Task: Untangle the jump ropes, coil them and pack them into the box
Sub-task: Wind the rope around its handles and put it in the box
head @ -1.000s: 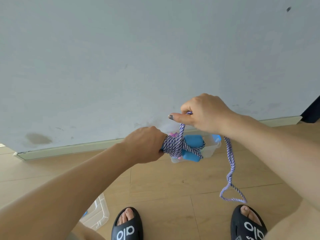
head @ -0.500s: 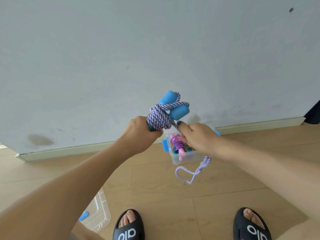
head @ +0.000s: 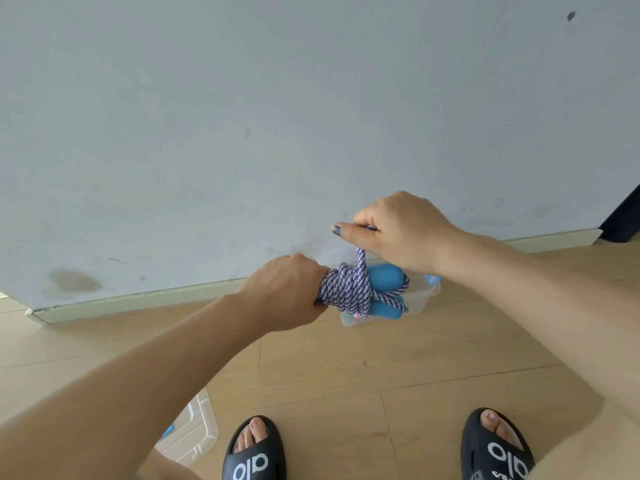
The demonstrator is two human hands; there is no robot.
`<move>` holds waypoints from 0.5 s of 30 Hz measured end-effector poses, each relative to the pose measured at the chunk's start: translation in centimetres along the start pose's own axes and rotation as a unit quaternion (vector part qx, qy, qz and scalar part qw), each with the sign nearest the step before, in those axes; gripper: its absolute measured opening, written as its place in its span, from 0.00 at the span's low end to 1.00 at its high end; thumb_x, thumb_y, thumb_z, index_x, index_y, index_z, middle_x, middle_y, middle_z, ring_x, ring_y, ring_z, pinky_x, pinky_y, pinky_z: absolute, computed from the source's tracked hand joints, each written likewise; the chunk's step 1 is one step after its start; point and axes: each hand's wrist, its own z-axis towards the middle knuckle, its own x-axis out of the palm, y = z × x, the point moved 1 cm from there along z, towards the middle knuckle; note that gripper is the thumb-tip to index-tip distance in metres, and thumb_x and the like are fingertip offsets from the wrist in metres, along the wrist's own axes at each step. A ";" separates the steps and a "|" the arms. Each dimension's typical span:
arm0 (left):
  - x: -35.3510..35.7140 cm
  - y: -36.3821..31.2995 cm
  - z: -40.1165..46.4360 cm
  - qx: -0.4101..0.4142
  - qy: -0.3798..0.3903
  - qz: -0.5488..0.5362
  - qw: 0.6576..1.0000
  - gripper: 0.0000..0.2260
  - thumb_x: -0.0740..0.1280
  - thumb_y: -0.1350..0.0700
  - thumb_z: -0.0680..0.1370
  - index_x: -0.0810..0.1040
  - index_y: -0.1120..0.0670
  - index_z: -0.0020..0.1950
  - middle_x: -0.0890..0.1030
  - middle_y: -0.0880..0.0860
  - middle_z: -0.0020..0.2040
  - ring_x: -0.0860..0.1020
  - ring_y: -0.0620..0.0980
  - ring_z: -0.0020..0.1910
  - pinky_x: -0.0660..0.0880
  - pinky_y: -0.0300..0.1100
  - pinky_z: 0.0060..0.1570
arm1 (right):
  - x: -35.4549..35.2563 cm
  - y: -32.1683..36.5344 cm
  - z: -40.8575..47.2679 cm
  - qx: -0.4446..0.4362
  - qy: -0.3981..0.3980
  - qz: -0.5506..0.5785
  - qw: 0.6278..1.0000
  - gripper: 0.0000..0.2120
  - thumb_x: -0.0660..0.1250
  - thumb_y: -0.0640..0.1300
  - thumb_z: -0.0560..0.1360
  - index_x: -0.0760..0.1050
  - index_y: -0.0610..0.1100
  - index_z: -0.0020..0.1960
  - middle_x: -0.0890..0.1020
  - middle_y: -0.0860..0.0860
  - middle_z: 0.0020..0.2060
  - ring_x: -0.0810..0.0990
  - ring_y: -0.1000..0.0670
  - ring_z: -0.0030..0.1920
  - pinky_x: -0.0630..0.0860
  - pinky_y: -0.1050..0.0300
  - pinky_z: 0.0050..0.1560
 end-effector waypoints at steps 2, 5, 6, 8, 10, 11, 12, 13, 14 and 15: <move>-0.3 0.1 -0.1 0.030 -0.026 -0.018 0.999 0.04 0.64 0.51 0.75 0.73 0.49 0.42 0.79 0.51 0.40 0.78 0.57 0.40 0.74 0.48 0.38 | 1.0 -1.3 0.5 0.032 0.025 0.049 0.998 0.29 0.59 0.63 0.79 0.57 0.44 0.29 0.59 0.51 0.22 0.58 0.49 0.26 0.56 0.53 0.30; -0.3 -0.2 -0.4 0.058 -0.068 -0.083 0.993 0.09 0.65 0.51 0.73 0.67 0.48 0.35 0.76 0.51 0.32 0.75 0.55 0.32 0.73 0.48 0.33 | 2.9 -2.5 0.6 0.094 0.054 0.165 0.980 0.28 0.62 0.60 0.80 0.58 0.46 0.28 0.61 0.52 0.24 0.59 0.52 0.26 0.60 0.52 0.32; -0.4 -0.4 -0.4 0.048 -0.084 -0.109 0.989 0.13 0.67 0.52 0.73 0.65 0.49 0.33 0.74 0.51 0.29 0.71 0.52 0.29 0.70 0.46 0.30 | 3.7 -2.9 0.3 0.115 0.065 0.204 0.970 0.25 0.63 0.55 0.80 0.61 0.47 0.29 0.64 0.53 0.25 0.61 0.53 0.26 0.64 0.54 0.33; -0.6 -0.6 -0.3 -0.003 -0.119 -0.173 0.978 0.20 0.70 0.56 0.73 0.60 0.49 0.29 0.67 0.51 0.24 0.64 0.51 0.27 0.61 0.37 0.25 | 5.1 -3.5 -0.3 0.142 0.081 0.274 0.948 0.16 0.67 0.40 0.79 0.68 0.49 0.36 0.72 0.52 0.32 0.71 0.57 0.29 0.74 0.57 0.41; -0.9 -0.8 -0.1 -0.072 -0.137 -0.244 0.957 0.22 0.71 0.58 0.73 0.60 0.51 0.28 0.62 0.49 0.22 0.60 0.49 0.26 0.57 0.37 0.24 | 6.2 -3.3 -0.8 0.175 0.064 0.283 0.941 0.11 0.63 0.38 0.78 0.70 0.47 0.38 0.77 0.48 0.36 0.77 0.51 0.37 0.73 0.55 0.42; -1.0 -0.9 0.1 -0.103 -0.140 -0.273 0.946 0.22 0.71 0.58 0.73 0.60 0.52 0.28 0.61 0.48 0.22 0.59 0.48 0.25 0.57 0.37 0.24 | 6.6 -2.8 -0.9 0.188 0.057 0.266 0.944 0.11 0.61 0.42 0.78 0.70 0.47 0.37 0.77 0.47 0.35 0.76 0.48 0.36 0.73 0.53 0.41; -1.0 -0.9 0.4 -0.133 -0.141 -0.300 0.934 0.21 0.71 0.58 0.74 0.60 0.53 0.29 0.61 0.48 0.23 0.58 0.48 0.25 0.56 0.37 0.24 | 6.8 -2.1 -1.0 0.208 0.053 0.262 0.941 0.14 0.58 0.46 0.79 0.70 0.47 0.35 0.76 0.48 0.32 0.74 0.47 0.34 0.71 0.52 0.39; -1.1 -0.8 0.7 -0.164 -0.142 -0.324 0.921 0.20 0.71 0.58 0.74 0.61 0.54 0.29 0.61 0.48 0.24 0.57 0.47 0.25 0.56 0.37 0.23 | 7.0 -0.9 -1.2 0.222 0.048 0.275 0.934 0.19 0.54 0.49 0.81 0.69 0.48 0.33 0.75 0.49 0.30 0.72 0.47 0.32 0.69 0.52 0.38; -1.1 -0.6 1.0 -0.195 -0.142 -0.340 0.909 0.20 0.71 0.57 0.74 0.62 0.55 0.30 0.62 0.49 0.25 0.57 0.47 0.25 0.57 0.37 0.23 | 7.1 0.3 -1.5 0.220 0.059 0.260 0.939 0.22 0.50 0.51 0.83 0.69 0.47 0.33 0.75 0.48 0.30 0.72 0.46 0.32 0.70 0.52 0.39; -1.1 -0.3 1.3 -0.222 -0.142 -0.347 0.900 0.19 0.71 0.57 0.74 0.63 0.55 0.30 0.63 0.49 0.26 0.57 0.47 0.26 0.57 0.37 0.22 | 7.2 1.4 -2.0 0.199 0.075 0.227 0.950 0.23 0.47 0.51 0.84 0.70 0.47 0.36 0.77 0.46 0.33 0.74 0.44 0.35 0.71 0.51 0.41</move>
